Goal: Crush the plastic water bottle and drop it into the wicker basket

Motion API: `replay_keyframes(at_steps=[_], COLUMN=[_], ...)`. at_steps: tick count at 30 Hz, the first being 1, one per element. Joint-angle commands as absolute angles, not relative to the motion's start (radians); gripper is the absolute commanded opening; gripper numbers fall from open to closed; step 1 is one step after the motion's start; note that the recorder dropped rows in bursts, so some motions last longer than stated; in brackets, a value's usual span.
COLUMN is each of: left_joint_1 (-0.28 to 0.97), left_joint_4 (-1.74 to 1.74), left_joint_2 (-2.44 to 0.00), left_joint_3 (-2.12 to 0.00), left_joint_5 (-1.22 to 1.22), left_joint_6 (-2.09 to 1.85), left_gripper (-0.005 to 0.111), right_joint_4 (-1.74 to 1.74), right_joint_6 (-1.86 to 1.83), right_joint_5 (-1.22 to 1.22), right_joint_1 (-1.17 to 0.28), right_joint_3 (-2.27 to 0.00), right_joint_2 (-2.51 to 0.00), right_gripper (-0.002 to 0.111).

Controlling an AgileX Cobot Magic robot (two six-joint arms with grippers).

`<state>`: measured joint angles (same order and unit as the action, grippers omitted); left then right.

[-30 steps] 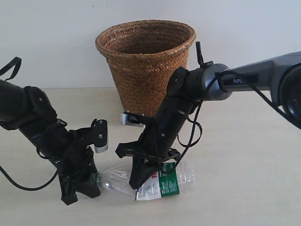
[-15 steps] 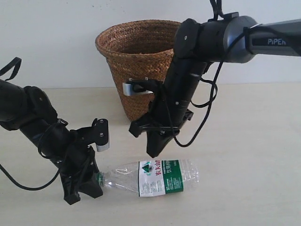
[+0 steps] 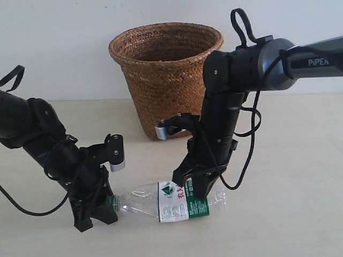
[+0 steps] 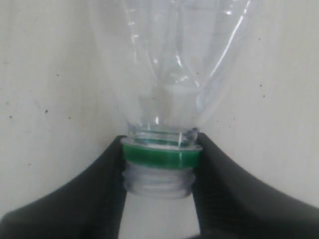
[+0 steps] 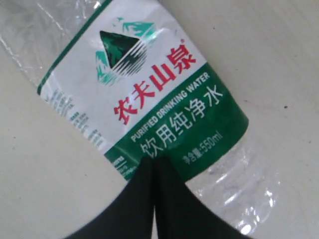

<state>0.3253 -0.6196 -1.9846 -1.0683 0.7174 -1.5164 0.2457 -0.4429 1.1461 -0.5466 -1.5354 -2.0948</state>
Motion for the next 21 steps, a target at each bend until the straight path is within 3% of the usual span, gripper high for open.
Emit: replay_keyframes(at_steps=[1, 12, 21], left_joint_1=[0.327, 0.327, 0.327], left_joint_4=[-0.620, -0.620, -0.620], left_joint_2=[-1.979, -1.979, -1.979], left_joint_3=[-1.071, -1.071, -1.071], left_joint_5=[0.737, 0.737, 0.733], left_joint_6=[-1.514, -1.514, -1.514], left_gripper=[0.004, 0.004, 0.004], right_joint_4=[0.189, 0.192, 0.270], right_joint_6=[-0.455, -0.441, -0.420], right_joint_5=[1.065, 1.058, 1.159], right_joint_1=[-0.537, -0.537, -0.537], right_joint_3=[-1.524, -1.524, -1.526], right_joint_2=[-2.179, -2.261, -2.026], right_gripper=[0.000, 0.000, 0.000])
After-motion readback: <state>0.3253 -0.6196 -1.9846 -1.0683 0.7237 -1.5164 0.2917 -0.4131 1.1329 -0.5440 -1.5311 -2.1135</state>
